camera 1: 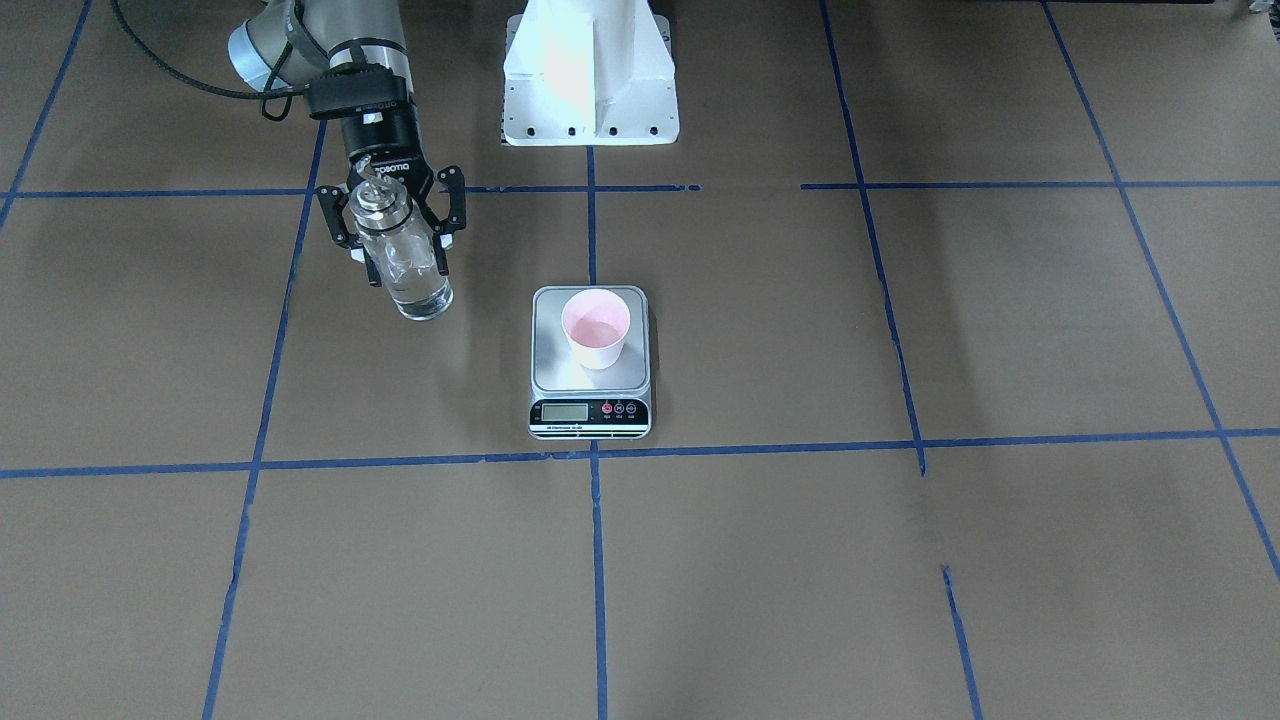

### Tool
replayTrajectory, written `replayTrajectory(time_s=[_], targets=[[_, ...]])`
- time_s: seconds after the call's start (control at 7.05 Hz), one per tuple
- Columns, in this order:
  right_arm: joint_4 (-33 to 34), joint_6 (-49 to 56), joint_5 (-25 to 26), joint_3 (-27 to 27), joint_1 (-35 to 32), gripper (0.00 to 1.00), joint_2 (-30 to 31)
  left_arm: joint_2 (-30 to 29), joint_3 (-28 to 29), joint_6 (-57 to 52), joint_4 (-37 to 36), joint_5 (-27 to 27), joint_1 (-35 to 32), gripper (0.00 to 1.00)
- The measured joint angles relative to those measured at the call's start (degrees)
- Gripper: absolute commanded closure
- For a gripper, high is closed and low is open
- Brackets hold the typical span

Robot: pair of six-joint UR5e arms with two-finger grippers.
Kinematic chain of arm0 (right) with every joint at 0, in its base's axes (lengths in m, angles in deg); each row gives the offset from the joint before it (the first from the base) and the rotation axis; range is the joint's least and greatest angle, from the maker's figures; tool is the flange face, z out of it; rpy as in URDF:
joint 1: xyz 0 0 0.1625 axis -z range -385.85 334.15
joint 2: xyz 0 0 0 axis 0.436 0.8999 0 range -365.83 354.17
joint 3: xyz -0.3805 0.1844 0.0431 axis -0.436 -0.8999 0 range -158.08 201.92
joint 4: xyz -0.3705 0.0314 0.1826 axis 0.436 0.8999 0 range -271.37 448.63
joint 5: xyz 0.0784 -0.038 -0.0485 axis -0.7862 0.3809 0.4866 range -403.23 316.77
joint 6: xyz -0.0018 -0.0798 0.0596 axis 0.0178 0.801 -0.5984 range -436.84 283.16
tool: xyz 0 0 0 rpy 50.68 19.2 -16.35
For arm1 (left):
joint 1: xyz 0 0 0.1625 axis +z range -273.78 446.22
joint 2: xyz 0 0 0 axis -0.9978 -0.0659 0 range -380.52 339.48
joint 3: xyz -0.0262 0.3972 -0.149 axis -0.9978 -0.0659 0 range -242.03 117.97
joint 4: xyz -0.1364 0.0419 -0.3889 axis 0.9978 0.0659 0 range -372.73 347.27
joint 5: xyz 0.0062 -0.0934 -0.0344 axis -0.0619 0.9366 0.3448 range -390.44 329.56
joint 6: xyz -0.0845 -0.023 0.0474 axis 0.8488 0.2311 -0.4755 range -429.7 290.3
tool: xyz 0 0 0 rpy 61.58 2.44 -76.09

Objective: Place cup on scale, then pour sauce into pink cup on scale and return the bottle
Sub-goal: 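Carry the bottle back to its starting spot with the right gripper, then hold the glass bottle set down on the table in the right gripper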

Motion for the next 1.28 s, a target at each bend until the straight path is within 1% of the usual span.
replayTrajectory(time_s=[0.43,0.99,1.13,1.28], targets=[[-0.38,-6.50,-1.00,-1.24,0.04,1.00,4.60,0.02,-1.37,0.28,-0.03,-0.06,-0.01,0.00],[-0.83,-10.78,-1.12,-2.38,-0.10,1.00,11.01,-0.10,-3.46,0.51,-0.19,-0.09,0.05,0.00],[-2.66,-11.19,-1.02,-3.66,-0.10,1.00,12.65,-0.04,-3.61,0.50,-0.20,-0.09,0.03,0.00],[-6.46,-11.06,-0.96,-6.30,-0.10,1.00,13.69,0.03,-3.64,0.47,-0.21,-0.11,0.01,0.00]])
